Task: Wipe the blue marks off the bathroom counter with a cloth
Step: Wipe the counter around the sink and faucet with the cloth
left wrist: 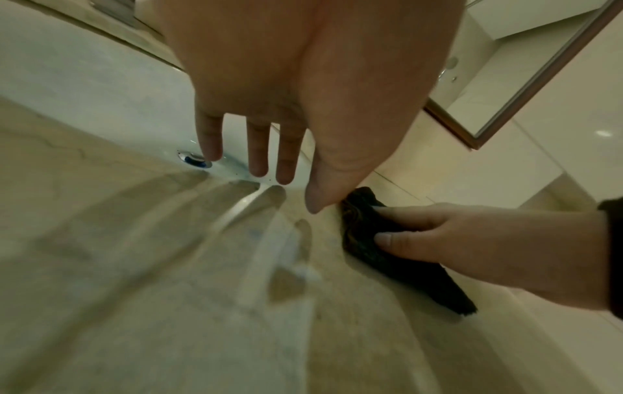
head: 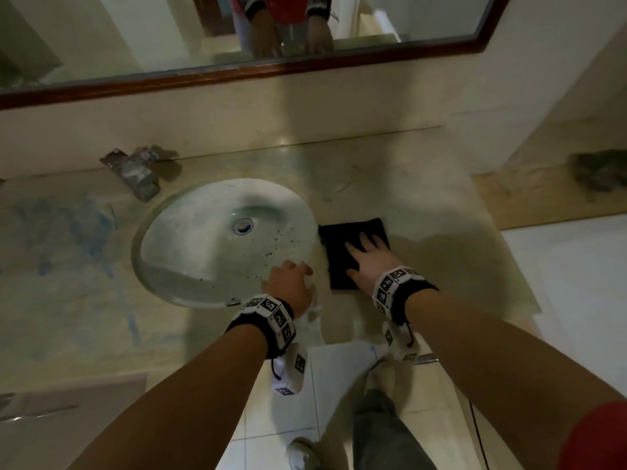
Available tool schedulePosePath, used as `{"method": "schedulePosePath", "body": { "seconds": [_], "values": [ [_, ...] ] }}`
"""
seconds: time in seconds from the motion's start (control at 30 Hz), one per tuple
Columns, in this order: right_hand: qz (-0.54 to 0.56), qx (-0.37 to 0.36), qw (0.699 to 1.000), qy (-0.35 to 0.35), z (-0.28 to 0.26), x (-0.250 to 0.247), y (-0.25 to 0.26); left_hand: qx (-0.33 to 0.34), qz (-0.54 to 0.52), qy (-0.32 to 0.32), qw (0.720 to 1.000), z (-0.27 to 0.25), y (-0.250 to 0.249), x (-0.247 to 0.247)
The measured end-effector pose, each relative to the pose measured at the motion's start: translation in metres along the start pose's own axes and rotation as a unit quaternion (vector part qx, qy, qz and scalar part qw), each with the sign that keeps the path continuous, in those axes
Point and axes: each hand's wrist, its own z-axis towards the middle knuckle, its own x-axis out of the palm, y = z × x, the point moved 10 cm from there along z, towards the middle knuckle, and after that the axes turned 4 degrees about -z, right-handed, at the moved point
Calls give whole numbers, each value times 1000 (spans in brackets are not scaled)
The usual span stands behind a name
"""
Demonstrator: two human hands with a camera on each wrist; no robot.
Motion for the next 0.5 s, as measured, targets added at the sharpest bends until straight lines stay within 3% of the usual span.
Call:
{"method": "schedulePosePath", "body": {
  "seconds": [0.33,0.5],
  "values": [
    [-26,-12,999,13,-75,39,58,45,21,-38,998,-48,-2,6],
    [-27,-40,999,0,-88,48,57,54,52,-82,994,-59,-20,9]
  ]
}}
